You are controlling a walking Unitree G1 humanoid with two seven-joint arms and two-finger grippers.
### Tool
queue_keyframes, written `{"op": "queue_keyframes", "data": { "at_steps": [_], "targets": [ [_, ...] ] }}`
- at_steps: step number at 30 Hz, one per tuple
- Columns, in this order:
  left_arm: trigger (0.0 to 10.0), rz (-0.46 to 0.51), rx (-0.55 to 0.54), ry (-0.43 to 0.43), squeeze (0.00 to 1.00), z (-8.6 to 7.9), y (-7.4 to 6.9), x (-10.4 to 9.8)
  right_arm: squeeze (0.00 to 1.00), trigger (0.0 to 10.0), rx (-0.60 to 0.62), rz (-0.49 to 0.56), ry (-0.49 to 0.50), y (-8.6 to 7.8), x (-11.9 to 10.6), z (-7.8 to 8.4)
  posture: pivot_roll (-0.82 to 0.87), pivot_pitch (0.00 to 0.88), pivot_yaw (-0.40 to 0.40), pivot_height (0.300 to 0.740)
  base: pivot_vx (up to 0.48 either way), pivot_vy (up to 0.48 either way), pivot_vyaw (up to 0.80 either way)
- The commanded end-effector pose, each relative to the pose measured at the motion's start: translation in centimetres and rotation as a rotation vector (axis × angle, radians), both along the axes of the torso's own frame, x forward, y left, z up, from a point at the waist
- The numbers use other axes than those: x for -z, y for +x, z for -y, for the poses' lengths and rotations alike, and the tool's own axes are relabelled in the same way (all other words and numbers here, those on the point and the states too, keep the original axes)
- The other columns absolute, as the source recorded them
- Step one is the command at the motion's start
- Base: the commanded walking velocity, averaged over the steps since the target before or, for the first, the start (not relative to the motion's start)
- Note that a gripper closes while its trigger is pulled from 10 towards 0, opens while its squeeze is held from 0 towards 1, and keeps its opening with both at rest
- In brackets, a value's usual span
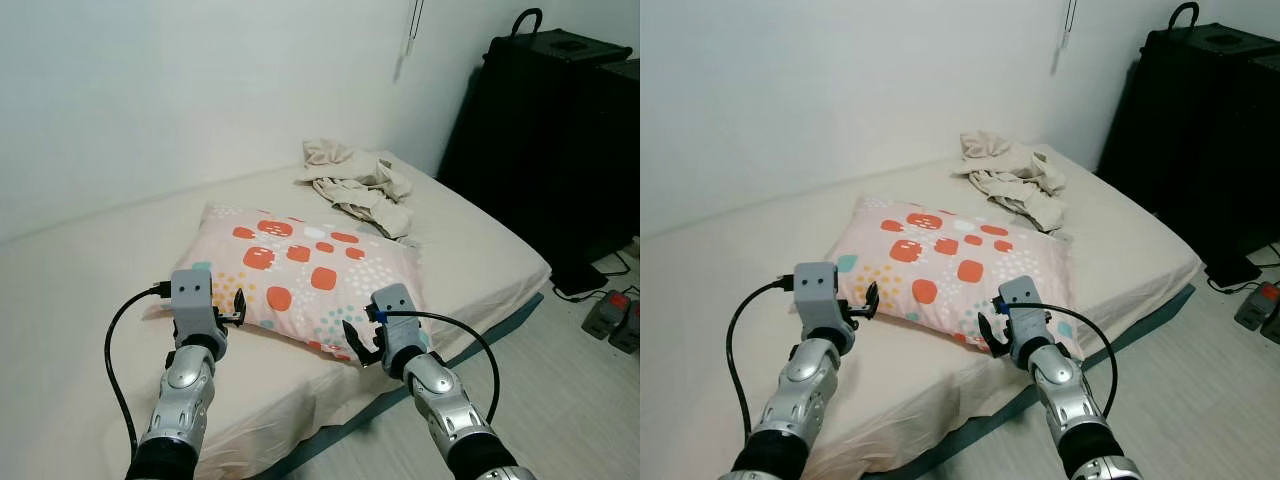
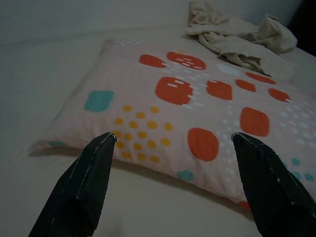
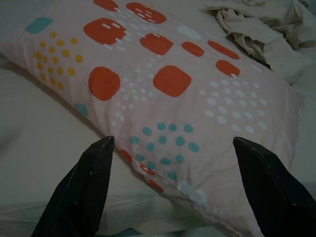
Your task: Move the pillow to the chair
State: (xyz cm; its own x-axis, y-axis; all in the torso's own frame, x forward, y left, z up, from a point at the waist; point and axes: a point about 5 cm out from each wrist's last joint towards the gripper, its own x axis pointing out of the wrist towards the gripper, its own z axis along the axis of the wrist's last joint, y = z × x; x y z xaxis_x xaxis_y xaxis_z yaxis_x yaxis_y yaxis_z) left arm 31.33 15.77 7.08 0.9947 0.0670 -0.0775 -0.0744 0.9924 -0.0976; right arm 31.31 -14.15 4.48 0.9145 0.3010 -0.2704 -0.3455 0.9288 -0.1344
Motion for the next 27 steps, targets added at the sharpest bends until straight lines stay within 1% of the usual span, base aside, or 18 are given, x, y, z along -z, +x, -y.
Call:
{"op": "queue_keyframes", "data": {
  "at_steps": [1,22,27],
  "targets": [
    [10.0,0.008,0.004,-0.022,0.00,0.13,0.00,-0.06,0.00,10.0,0.008,-0.020,-0.002,-0.40,0.58,0.24,-0.07,0.075,-0.016,0.740,0.000,0.000,0.00],
    [10.0,0.014,0.001,-0.037,0.00,0.00,-0.01,-0.16,0.00,10.0,0.004,-0.021,-0.004,-0.27,0.53,0.23,-0.07,0.072,-0.021,0.740,0.000,0.000,0.00],
    [10.0,0.017,0.004,-0.051,0.00,0.03,-0.04,-0.17,0.00,10.0,-0.001,-0.020,-0.004,-0.16,0.45,0.08,-0.07,0.074,-0.025,0.740,0.268,0.000,0.00]
  ]
}}
